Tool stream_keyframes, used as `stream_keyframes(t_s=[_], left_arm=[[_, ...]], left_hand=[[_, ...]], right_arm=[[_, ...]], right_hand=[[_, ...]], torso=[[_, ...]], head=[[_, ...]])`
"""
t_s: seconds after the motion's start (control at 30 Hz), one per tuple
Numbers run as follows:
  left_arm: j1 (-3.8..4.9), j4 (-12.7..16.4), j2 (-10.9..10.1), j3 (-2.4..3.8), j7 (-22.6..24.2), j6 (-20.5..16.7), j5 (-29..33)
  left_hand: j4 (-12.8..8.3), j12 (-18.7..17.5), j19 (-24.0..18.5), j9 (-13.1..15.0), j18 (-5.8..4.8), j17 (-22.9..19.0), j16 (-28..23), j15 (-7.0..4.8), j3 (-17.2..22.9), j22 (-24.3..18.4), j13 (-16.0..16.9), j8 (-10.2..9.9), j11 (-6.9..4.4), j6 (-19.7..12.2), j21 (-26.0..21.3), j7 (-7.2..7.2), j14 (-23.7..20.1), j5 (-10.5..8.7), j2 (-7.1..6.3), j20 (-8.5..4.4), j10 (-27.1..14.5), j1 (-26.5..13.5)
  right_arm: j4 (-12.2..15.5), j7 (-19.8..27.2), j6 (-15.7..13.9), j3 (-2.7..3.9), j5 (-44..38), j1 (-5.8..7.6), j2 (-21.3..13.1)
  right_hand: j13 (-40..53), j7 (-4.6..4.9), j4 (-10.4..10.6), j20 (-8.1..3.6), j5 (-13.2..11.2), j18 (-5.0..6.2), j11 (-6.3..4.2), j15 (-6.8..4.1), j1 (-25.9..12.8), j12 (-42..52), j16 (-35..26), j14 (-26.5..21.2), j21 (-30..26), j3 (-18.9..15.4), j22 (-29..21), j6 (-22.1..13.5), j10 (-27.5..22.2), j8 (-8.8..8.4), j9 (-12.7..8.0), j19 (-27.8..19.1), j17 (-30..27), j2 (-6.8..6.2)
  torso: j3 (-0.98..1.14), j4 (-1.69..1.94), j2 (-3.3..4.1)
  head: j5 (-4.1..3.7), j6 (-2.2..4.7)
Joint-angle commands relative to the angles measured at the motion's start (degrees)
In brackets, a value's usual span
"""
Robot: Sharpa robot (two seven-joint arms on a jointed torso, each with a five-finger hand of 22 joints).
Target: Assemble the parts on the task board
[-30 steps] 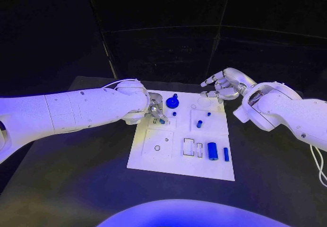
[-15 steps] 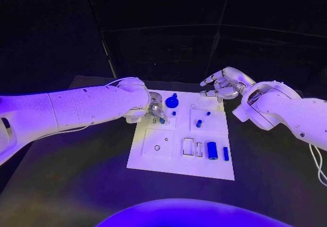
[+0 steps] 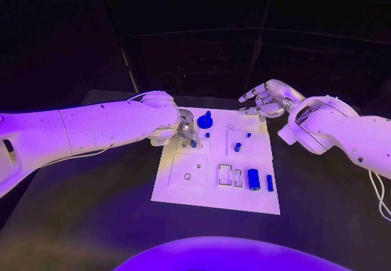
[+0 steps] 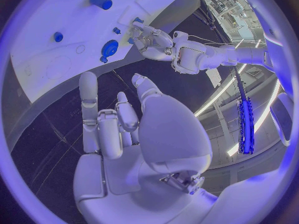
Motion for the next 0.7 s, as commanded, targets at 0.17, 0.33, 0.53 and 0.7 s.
stream_keyframes(t_s=[0.17,0.33,0.53,0.7], left_arm=[[-0.3,-0.06,0.11,-0.22,-0.85,0.56,0.65],[-0.3,-0.24,0.13,-0.22,-0.95,0.26,0.64],[-0.3,-0.58,0.17,-0.21,-0.97,0.04,0.64],[-0.3,-0.87,0.09,-0.21,-0.93,-0.39,0.63]], left_hand=[[1.08,-0.02,0.35,0.26,-1.13,15.09,0.36,-0.37,-3.24,0.33,-0.36,0.53,-0.03,0.88,0.45,0.07,5.95,0.12,-1.15,-0.18,0.23,-2.63],[1.95,-0.17,0.42,0.51,-1.17,15.09,0.36,-0.46,-5.33,0.58,-0.66,0.91,-0.18,1.43,0.6,-0.14,5.95,0.12,-1.41,-0.25,0.19,-3.77],[4.02,-0.08,0.52,0.82,-1.24,15.09,0.36,-0.56,-8.3,0.96,-0.72,1.3,-0.27,1.79,0.81,-0.24,5.95,0.11,-1.15,-0.36,0.26,-6.06],[5.48,0.12,0.56,1.07,-1.27,15.09,0.36,-0.62,-11.38,1.16,-0.61,1.58,-0.36,1.93,0.9,-0.37,5.95,0.11,-1.46,-0.43,0.34,-7.59]], right_arm=[[-0.02,0.07,0.33,0.03,-0.18,0.1,0.03],[-0.06,-0.03,0.46,0.03,-0.18,0.1,0.01],[-0.1,-0.15,0.47,0.03,-0.18,0.09,-0.02],[-0.06,-0.21,0.43,0.03,-0.18,0.09,-0.06]], right_hand=[[-0.23,-0.03,-0.15,-0.3,0.13,0.45,-0.25,-0.41,0.23,-0.46,-0.12,2.89,-0.49,0.19,-0.25,0.28,-0.32,0.2,-0.09,-0.17,0.66,0.03],[-0.54,-0.01,0.02,-0.28,0.12,0.57,-0.21,-0.39,-0.01,-0.71,-0.35,2.78,-0.92,0.06,-1.07,0.19,-0.56,0.17,-0.11,-0.53,0.2,-0.1],[-0.74,0.01,0.64,-0.24,0.1,0.63,-0.18,-0.35,-0.75,-0.85,-0.52,2.71,-1.25,-0.21,-1.55,0.08,-0.69,0.13,-0.12,-0.77,-0.05,-0.1],[-0.75,0.0,1.28,-0.22,-0.11,0.64,-0.17,-0.34,-1.44,-0.79,-0.57,2.71,-1.36,-0.56,-1.64,0.05,-0.65,0.14,-0.1,-0.76,-0.07,-0.13]], torso=[[-0.01,0.04,-0.02],[-0.02,0.07,-0.01],[-0.01,0.05,-0.04],[-0.01,0.0,-0.04]], head=[[-0.08,-0.04],[-0.08,-0.02],[-0.09,-0.09],[-0.06,-0.01]])
